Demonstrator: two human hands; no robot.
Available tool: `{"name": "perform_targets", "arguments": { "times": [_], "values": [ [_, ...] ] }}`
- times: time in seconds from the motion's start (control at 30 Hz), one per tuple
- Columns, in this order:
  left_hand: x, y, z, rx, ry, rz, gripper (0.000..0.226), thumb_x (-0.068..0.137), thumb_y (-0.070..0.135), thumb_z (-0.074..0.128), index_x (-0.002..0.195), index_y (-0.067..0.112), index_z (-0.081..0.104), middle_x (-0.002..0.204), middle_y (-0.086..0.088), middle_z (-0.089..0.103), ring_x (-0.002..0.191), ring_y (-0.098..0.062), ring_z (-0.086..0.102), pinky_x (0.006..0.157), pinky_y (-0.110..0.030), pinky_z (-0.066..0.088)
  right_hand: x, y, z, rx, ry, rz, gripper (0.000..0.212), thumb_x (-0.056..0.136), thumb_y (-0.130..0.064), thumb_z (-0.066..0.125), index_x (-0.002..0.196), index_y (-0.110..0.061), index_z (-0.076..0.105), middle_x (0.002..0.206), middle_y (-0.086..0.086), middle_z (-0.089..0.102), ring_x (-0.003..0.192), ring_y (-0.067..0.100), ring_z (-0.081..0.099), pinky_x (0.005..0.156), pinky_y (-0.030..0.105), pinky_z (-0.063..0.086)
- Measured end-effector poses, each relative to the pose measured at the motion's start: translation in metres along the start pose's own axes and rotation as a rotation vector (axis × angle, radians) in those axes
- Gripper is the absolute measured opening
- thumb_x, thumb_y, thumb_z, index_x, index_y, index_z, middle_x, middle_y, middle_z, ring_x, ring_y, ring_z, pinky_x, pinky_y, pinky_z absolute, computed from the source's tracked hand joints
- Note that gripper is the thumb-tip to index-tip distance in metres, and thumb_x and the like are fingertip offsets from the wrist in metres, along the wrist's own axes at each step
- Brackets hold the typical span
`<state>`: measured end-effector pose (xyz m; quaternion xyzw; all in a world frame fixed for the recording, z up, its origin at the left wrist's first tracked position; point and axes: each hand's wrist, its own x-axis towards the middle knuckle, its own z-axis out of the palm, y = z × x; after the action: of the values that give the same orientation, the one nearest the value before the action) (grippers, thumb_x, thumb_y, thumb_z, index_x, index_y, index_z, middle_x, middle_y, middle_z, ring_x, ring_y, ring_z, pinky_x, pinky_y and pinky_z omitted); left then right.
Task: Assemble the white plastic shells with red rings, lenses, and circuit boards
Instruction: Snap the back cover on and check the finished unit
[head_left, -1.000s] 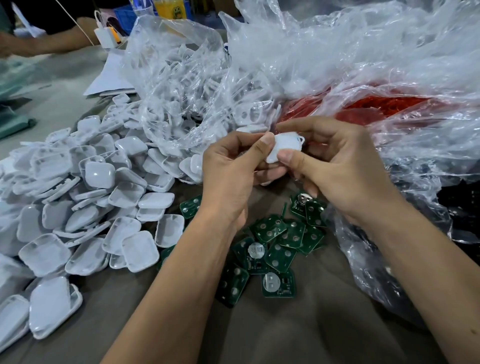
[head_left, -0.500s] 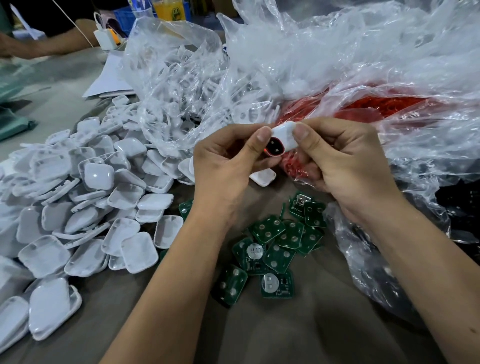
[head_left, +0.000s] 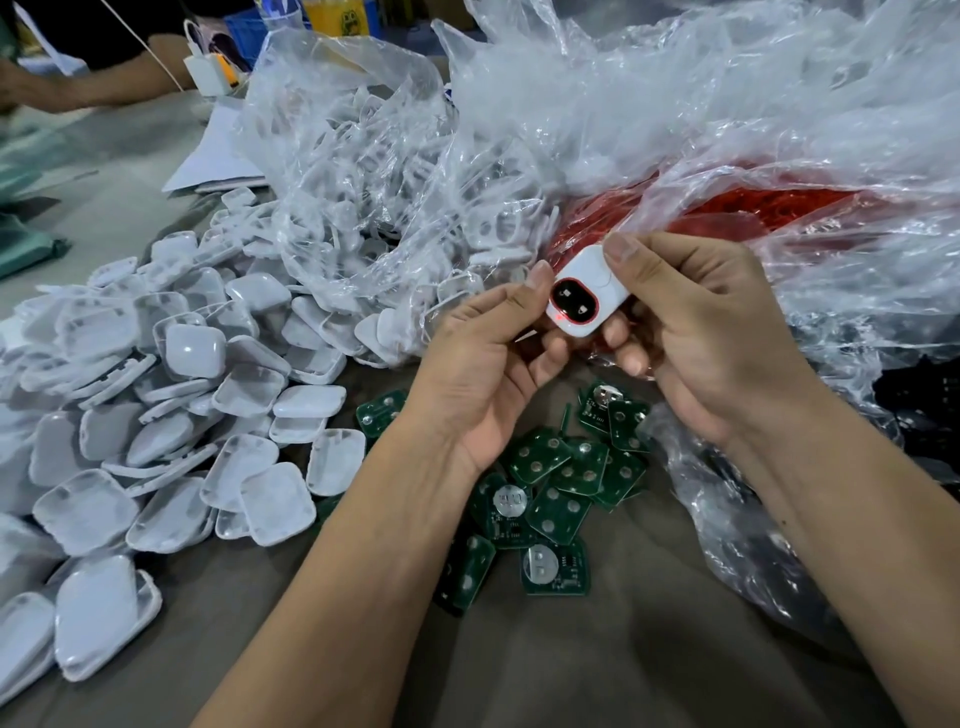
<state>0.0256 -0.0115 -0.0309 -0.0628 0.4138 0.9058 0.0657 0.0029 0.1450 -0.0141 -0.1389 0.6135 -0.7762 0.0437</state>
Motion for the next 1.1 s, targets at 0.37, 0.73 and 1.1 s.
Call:
{"name": "perform_targets", "arguments": {
  "times": [0.37, 0.73, 1.1],
  "values": [
    [-0.0042, -0.0003, 0.0092, -0.028, 0.066, -0.071, 0.017, 0.079, 0.014, 0.072, 0.091, 0.001, 0.074, 0.084, -0.014, 0.071, 0.069, -0.016, 0.069, 0.054, -0.018, 0.058, -0.0003, -0.0022, 0.0029, 0.069, 0.078, 0.179, 0.034, 0.101, -0.027, 0.064, 0.074, -0.011, 0.076, 0.068, 0.011, 0.063, 0.046, 0.009, 0.047, 0.034, 0.018, 0.035],
    [-0.0087, 0.0053, 0.0072, 0.068, -0.071, -0.069, 0.022, 0.093, 0.013, 0.062, 0.109, -0.003, 0.067, 0.091, -0.016, 0.075, 0.072, -0.021, 0.074, 0.063, -0.023, 0.061, -0.0017, -0.0023, 0.0017, 0.022, 0.067, 0.186, 0.039, 0.098, -0.040, 0.063, 0.074, -0.010, 0.071, 0.064, 0.006, 0.064, 0.043, 0.009, 0.045, 0.031, 0.017, 0.026],
    [-0.0071, 0.0042, 0.0053, 0.097, -0.066, -0.038, 0.028, 0.093, 0.015, 0.062, 0.114, -0.004, 0.064, 0.088, -0.014, 0.074, 0.070, -0.019, 0.073, 0.063, -0.023, 0.061, -0.0017, -0.0032, 0.0016, 0.030, 0.035, 0.159, 0.039, 0.101, -0.040, 0.060, 0.073, -0.017, 0.074, 0.063, 0.004, 0.064, 0.045, 0.010, 0.045, 0.032, 0.018, 0.027]
  ]
}}
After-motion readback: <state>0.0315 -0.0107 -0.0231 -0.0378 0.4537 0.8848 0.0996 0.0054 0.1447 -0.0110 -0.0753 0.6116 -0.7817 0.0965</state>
